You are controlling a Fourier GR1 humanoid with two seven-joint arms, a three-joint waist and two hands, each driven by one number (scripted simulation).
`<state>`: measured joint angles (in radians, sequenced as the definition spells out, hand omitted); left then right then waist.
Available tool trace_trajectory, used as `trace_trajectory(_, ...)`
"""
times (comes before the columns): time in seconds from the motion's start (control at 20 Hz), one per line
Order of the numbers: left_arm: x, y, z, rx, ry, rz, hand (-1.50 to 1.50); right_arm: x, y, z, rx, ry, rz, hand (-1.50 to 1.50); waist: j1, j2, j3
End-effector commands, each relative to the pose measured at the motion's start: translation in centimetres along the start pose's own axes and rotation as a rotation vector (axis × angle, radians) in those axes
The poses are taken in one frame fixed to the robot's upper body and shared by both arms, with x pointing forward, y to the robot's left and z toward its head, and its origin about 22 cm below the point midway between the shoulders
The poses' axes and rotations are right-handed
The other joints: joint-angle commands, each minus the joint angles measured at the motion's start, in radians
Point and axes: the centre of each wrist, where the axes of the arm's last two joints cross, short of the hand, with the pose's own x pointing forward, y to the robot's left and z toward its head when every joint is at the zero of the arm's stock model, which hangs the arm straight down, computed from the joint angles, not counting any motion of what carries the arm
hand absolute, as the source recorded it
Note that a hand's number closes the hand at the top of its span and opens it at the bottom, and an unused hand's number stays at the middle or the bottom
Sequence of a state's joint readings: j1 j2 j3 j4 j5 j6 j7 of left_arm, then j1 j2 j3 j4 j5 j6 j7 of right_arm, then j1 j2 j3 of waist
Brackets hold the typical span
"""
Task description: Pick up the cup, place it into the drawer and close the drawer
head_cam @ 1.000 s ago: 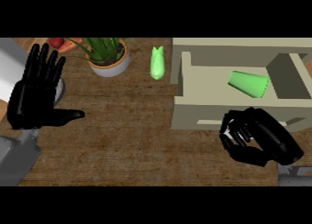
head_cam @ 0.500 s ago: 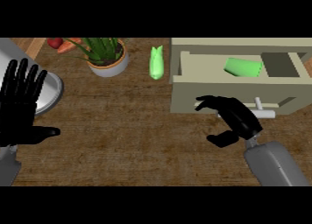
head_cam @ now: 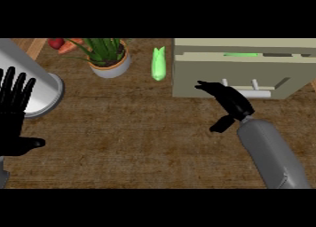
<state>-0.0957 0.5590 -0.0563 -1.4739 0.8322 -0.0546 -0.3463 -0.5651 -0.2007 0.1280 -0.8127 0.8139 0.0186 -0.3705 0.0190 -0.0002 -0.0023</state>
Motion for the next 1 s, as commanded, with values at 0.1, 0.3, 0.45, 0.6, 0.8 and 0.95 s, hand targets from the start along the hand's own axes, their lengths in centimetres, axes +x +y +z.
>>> trace_trajectory(0.1,0.2,-0.5,0.0,-0.019,-0.011,0.009,-1.5,-2.4,-3.1,-2.1,0.032,0.027,-0.077,-1.5,0.012,0.008,0.004)
trace_trajectory(0.3,-1.2,0.7,0.8,-0.04,0.001,0.015,-1.5,-2.8,-3.7,-3.1,0.023,0.035,-0.076,-1.5,0.025,0.016,0.004)
trace_trajectory(0.45,-2.1,0.0,0.2,-0.041,0.006,0.03,-1.5,-3.9,-6.0,-2.7,0.027,0.044,-0.06,-1.5,0.041,0.028,0.005)
trace_trajectory(0.6,-1.6,0.7,-0.3,-0.05,0.003,0.049,-1.5,-4.0,-6.8,-2.9,0.007,0.06,-0.065,-1.5,0.048,0.031,0.005)
trace_trajectory(0.8,-1.7,0.6,0.9,-0.063,0.007,0.01,-1.5,-4.8,-9.4,-2.4,0.004,0.063,-0.082,-1.5,0.061,0.03,0.005)
trace_trajectory(0.95,-1.9,0.5,-0.1,-0.068,0.004,0.017,-1.5,-5.0,-11.5,-2.2,0.008,0.067,-0.071,-1.5,0.063,0.039,0.005)
